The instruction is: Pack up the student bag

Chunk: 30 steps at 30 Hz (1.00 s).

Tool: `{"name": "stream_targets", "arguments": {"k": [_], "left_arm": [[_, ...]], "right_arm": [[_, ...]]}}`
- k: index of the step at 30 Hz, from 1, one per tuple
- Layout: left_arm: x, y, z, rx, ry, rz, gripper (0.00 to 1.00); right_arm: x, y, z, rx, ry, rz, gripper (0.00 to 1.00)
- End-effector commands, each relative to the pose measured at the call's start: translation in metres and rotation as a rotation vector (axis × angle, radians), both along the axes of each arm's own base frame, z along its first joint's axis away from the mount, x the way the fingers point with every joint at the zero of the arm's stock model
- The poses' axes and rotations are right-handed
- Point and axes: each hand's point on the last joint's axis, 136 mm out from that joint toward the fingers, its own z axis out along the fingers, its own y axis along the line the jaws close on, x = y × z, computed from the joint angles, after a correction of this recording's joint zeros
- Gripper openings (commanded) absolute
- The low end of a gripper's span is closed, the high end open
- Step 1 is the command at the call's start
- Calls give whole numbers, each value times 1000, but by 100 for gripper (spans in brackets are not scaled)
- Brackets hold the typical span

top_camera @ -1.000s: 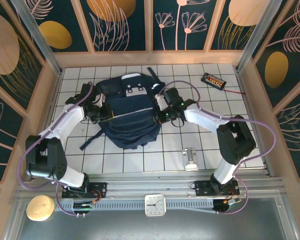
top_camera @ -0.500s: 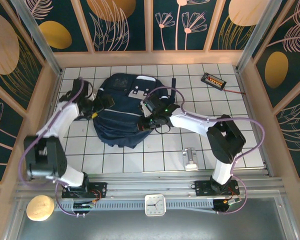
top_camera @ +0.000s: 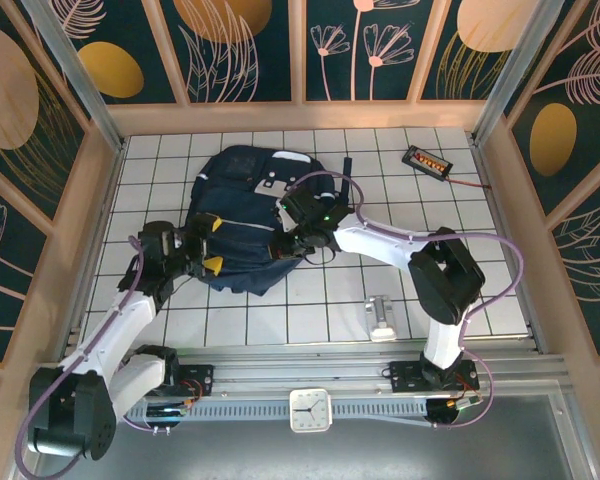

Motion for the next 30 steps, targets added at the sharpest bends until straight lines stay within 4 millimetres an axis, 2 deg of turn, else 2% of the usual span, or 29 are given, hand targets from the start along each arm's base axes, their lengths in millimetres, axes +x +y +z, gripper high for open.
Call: {"name": "stream_targets", "arguments": {"k": [1,3,5,17,18,20,25,28,30], "left_arm": [[19,-22,28,-98,-48,-8,96],[22,-34,30,-82,-46,-43,93],[24,-40,27,-70,-33,-64,86],[30,-45,-25,-57,55,-84,66],[32,-46,-27,-50,57,-86,62],[37,-47,-28,-35,53,-95,48],[37,-49,-32,-1,52,-130,0],[34,-49,-32,92,36,-213,0],[34,-42,-31,235,19,-302,0]], "right_arm": [[2,16,10,29,-25,3,0],[1,17,9,23,-25,4,0],[2,17,9,21,-26,-1,0],[-1,31,9,20,-34,17,0],[-1,31,9,18,-34,17,0],[-1,31,10,17,-36,17,0],[-1,28,9,1,-39,20,0],[1,18,7,-40,-56,29,0],[3,5,5,-83,-74,39,0]]}}
